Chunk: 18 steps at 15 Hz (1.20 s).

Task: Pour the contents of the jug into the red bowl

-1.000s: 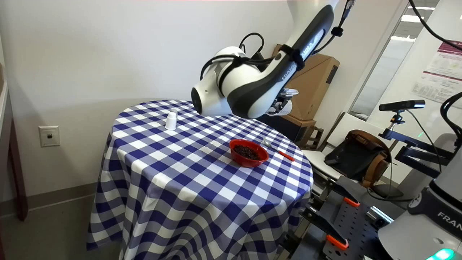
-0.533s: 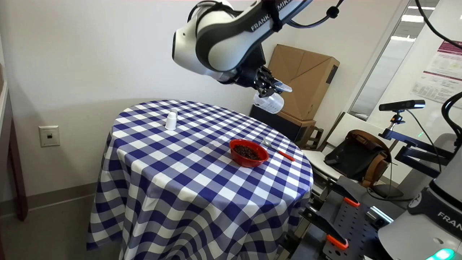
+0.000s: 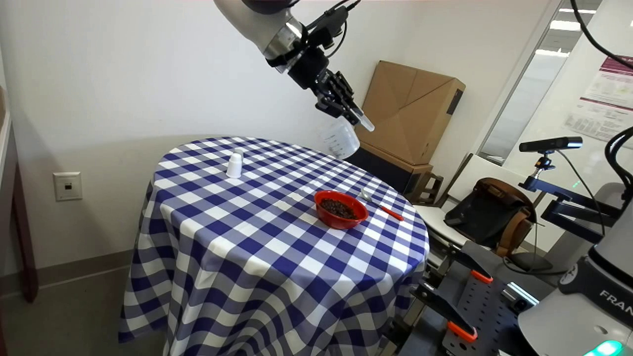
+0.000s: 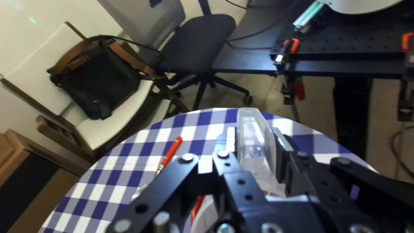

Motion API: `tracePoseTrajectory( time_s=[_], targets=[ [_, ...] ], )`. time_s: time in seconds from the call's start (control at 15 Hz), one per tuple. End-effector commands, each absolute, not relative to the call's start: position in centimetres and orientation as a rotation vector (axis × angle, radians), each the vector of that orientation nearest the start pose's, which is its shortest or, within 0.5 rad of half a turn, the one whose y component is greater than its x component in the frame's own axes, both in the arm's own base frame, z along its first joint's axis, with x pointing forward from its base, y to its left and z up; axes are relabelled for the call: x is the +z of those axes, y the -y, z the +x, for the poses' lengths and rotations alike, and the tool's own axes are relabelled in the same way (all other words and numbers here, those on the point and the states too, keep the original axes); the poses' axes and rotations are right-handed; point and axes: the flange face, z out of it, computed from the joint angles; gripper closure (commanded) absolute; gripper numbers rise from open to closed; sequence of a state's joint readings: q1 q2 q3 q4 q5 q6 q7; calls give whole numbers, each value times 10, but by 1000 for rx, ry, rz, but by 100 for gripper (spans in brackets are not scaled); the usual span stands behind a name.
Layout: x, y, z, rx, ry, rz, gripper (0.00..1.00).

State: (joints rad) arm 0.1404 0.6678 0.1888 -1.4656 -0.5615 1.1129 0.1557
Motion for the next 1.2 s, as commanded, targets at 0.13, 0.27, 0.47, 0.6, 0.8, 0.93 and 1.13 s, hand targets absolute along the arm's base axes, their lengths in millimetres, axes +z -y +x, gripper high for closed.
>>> tracePoseTrajectory(
  time_s=[0.13, 0.27, 0.47, 0.6, 0.8, 0.93, 1.13],
  targets=[
    [251, -140, 624, -1040, -115, 2548, 92],
    [240, -140, 638, -1000, -58, 2662, 92],
    [221, -136, 656, -901, 44, 2819, 92],
    [207, -130, 666, -790, 116, 2910, 92],
    [190, -121, 679, -536, 191, 2996, 92],
    [182, -115, 686, -345, 214, 3018, 92],
    [171, -104, 687, -85, 274, 3028, 92]
  ],
)
